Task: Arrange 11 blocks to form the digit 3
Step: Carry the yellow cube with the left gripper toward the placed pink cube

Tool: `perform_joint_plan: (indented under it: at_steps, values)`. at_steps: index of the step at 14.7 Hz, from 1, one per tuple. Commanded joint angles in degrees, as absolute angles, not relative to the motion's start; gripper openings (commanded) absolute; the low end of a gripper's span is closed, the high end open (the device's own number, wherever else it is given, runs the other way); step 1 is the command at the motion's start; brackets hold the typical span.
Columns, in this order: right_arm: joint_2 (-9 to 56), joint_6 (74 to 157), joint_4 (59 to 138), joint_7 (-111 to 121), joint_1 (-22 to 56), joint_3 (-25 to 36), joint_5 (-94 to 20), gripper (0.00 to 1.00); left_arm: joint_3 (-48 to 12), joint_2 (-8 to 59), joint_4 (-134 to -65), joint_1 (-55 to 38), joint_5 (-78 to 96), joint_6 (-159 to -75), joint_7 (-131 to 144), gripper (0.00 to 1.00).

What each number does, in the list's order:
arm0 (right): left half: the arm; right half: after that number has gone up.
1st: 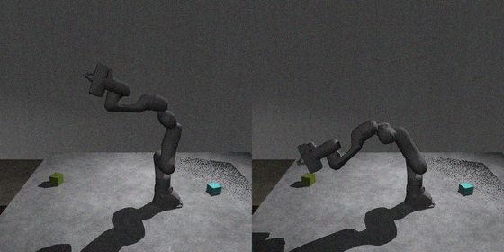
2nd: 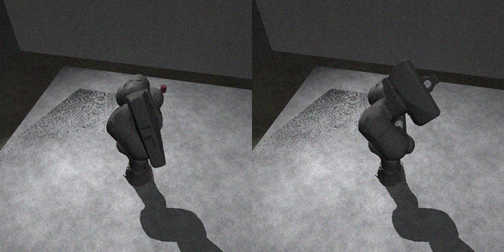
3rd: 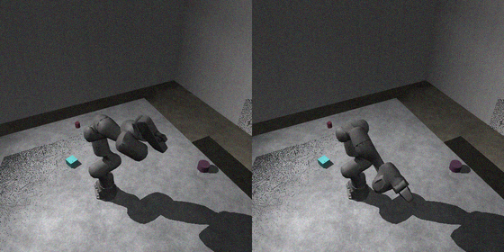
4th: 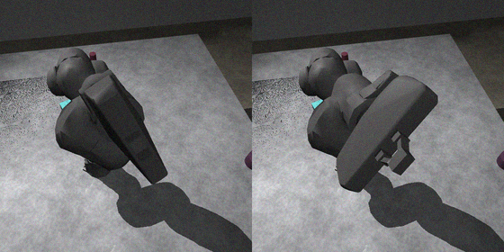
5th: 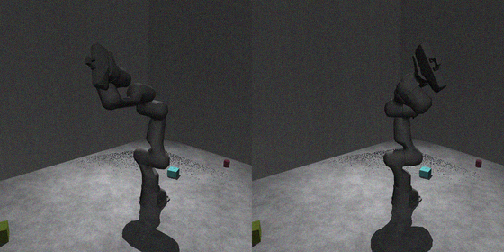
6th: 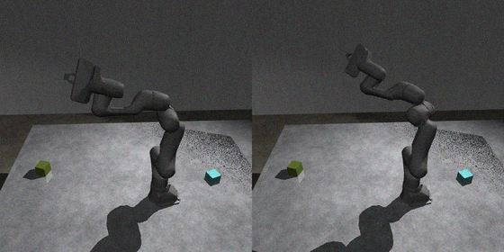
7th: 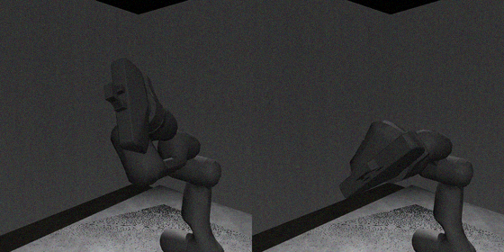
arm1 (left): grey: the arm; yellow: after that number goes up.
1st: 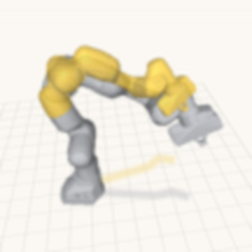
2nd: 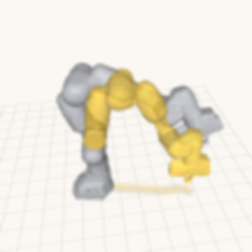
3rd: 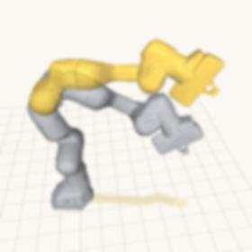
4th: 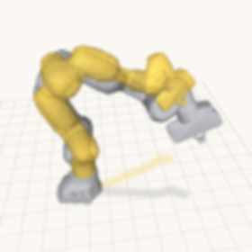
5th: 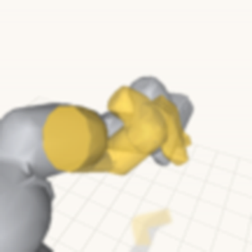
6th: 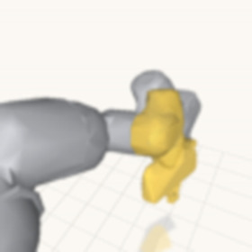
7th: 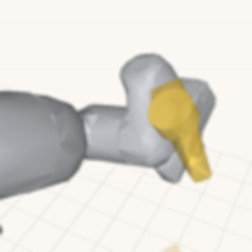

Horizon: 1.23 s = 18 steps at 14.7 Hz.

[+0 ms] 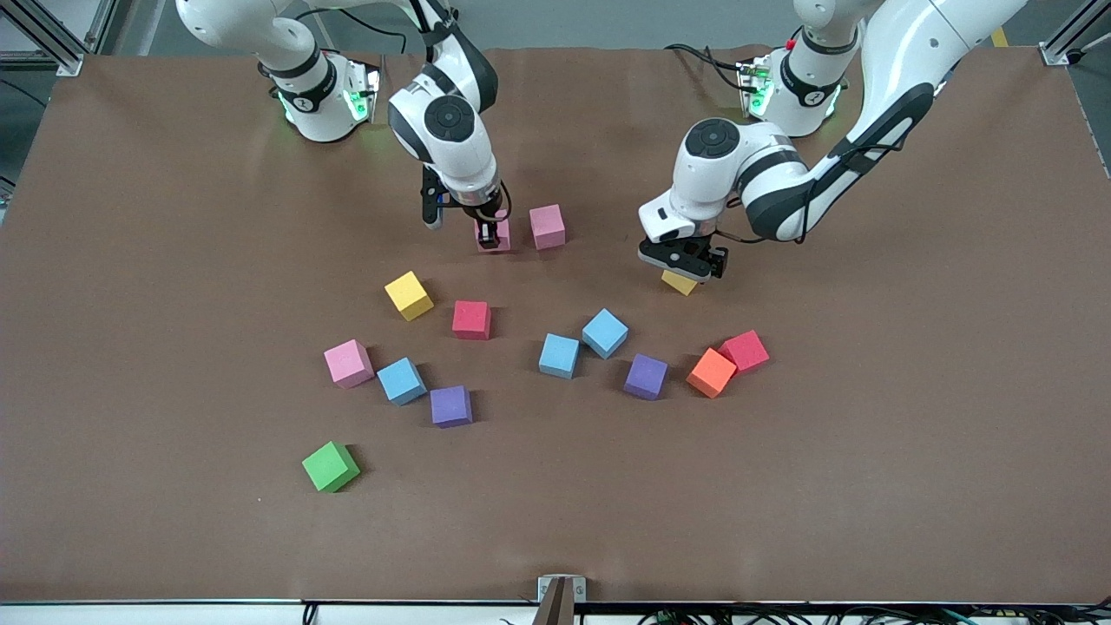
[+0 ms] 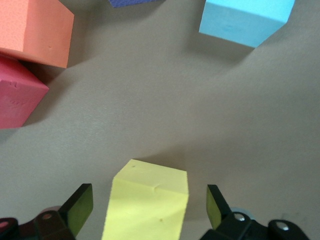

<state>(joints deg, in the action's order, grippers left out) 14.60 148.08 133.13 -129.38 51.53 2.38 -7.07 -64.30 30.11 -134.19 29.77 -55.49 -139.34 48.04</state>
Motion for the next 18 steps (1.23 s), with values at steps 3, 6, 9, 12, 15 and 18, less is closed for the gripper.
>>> perform_joint_plan:
  at_steps: [3, 6, 9, 12, 15, 18]
  values:
    - [18.54, 148.97, 129.73, -132.45, 53.70, 2.81, -7.47, 0.00, -65.30, 29.79, -135.17, 31.29, -56.87, -140.19, 45.97, 1.00]
    - [19.42, 148.89, 128.76, -132.89, 54.05, 2.81, -7.47, 0.00, -65.13, 31.72, -135.18, 31.46, -57.04, -140.19, 45.70, 1.00]
    - [19.51, 148.89, 128.76, -132.98, 54.40, 2.81, -7.47, 0.00, -65.13, 33.57, -135.18, 32.17, -57.04, -140.19, 45.53, 1.00]
    - [19.95, 148.89, 128.76, -133.59, 54.67, 2.81, -7.47, 0.00, -64.95, 34.10, -135.18, 32.17, -57.74, -140.19, 45.53, 1.00]
    - [19.95, 148.97, 128.76, -134.47, 55.11, 2.81, -7.38, 0.00, -64.95, 34.89, -135.09, 32.08, -57.83, -140.19, 45.61, 0.99]
    - [19.95, 148.97, 128.76, -134.74, 55.46, 2.81, -7.47, 0.00, -63.81, 35.33, -135.09, 31.82, -59.32, -140.19, 45.62, 0.89]
